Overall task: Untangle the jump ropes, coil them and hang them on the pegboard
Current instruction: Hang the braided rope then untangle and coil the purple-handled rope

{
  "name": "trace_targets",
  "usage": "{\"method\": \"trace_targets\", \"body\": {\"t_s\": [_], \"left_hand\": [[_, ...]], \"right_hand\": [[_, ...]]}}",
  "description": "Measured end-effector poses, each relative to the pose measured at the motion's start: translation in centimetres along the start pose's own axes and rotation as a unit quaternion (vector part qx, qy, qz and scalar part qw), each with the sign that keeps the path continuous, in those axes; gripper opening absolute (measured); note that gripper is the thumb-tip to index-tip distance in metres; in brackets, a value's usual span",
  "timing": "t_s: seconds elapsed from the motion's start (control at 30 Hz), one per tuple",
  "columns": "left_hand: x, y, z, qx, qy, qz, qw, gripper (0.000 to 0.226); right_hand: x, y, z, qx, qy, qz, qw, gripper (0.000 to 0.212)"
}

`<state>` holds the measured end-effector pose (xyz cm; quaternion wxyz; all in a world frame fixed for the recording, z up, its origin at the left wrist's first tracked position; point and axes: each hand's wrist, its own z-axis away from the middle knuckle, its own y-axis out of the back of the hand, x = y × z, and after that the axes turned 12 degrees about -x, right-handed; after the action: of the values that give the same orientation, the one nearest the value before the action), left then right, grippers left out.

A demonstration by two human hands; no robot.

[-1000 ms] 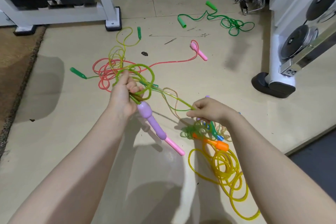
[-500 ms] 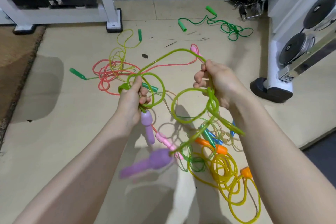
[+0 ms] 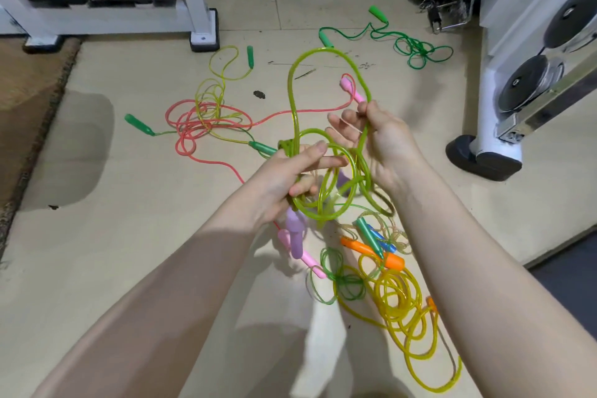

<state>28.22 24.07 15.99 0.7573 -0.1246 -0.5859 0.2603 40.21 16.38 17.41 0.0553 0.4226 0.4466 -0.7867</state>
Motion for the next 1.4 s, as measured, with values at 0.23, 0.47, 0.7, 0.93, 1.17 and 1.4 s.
{"method": "trace_targets", "body": {"t_s": [0.23,0.47,0.7,0.93,1.17,1.4], "left_hand": [[-0.2,0.4,-0.4,0.072,-0.042,-0.01,0.996,0.02],[-0.2,1.9,0.1,0.081,-0.004,-0.014,0.997,0.019],[-0.8,0.4,0.1,-0.025,0.012,-0.108,0.994,0.014],[-0.5,1.2,0.0,-0.054,-0.004,0.135,0.989,0.022],[-0.2,2.6,0.5,-0.016,-0.044,0.257,0.965,0.022],[-0.5,5.2,0.1,0.002,-0.051,0.232,0.971,0.016]], "right_hand": [[0.5,0.5,0.3,-0.014,0.011,0.007,1.0,0.021],[0.1,0.2,1.0,-0.083,-0.051,-0.024,0.995,0.027],[0.5,-0.2,1.3,-0.101,-0.039,-0.04,0.993,0.027],[0.9,1.7,0.7,-0.068,-0.063,0.263,0.96,0.021],[3.7,4.2,2.4,-0.19,-0.303,0.262,0.896,0.061],[2.6,3.8,2.3,-0.185,-0.138,0.339,0.912,0.019]]}}
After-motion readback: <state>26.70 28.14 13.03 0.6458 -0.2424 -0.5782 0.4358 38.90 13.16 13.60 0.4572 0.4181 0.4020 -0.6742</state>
